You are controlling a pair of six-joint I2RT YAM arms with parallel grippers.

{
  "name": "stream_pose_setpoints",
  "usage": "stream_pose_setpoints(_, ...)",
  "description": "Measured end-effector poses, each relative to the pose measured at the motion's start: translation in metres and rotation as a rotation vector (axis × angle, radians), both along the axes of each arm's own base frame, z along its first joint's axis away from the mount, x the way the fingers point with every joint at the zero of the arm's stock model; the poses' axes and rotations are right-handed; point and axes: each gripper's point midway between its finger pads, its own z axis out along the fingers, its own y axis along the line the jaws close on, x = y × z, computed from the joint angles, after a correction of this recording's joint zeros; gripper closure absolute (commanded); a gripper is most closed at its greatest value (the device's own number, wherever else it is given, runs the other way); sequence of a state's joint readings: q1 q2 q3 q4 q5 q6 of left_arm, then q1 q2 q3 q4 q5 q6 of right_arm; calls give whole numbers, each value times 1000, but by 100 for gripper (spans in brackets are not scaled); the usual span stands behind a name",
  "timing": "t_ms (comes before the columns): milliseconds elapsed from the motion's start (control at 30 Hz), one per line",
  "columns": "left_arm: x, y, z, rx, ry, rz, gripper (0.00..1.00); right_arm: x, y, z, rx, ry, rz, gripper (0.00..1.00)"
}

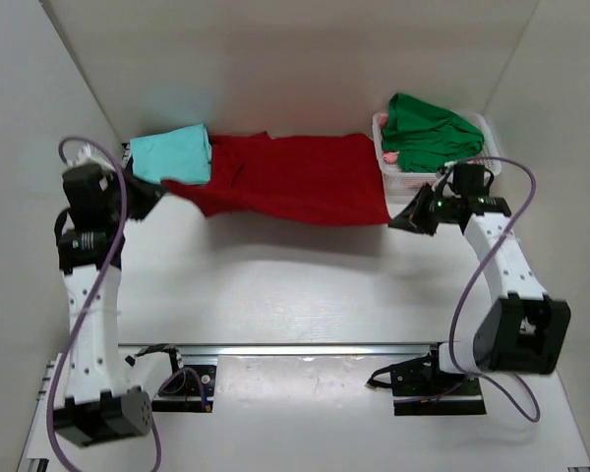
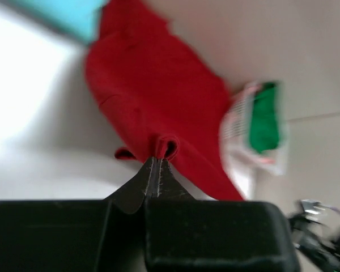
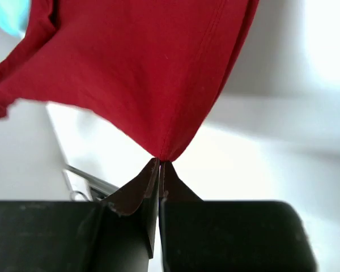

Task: Fold and stack the t-shirts
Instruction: Flatten out the tshirt

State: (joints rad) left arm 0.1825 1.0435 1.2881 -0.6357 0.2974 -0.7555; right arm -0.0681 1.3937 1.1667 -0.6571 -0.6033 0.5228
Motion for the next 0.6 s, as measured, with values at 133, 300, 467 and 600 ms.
stream_pose_setpoints(133,-62,10,-22,155,80,68,100,-49,-6,10,-76,-25,0,100)
stream_pose_setpoints(300,-96,6,13,261,-47,87,100,-50,-12,56,-174,-166,-6,100)
stream_pose_setpoints(467,-55,8,28,256,-65,99,100,6,-1,123,-270,-340,2,100)
stream_pose_setpoints(600,2,14,87,279,-160,134,100,47,13,208,-364,-614,-46,100)
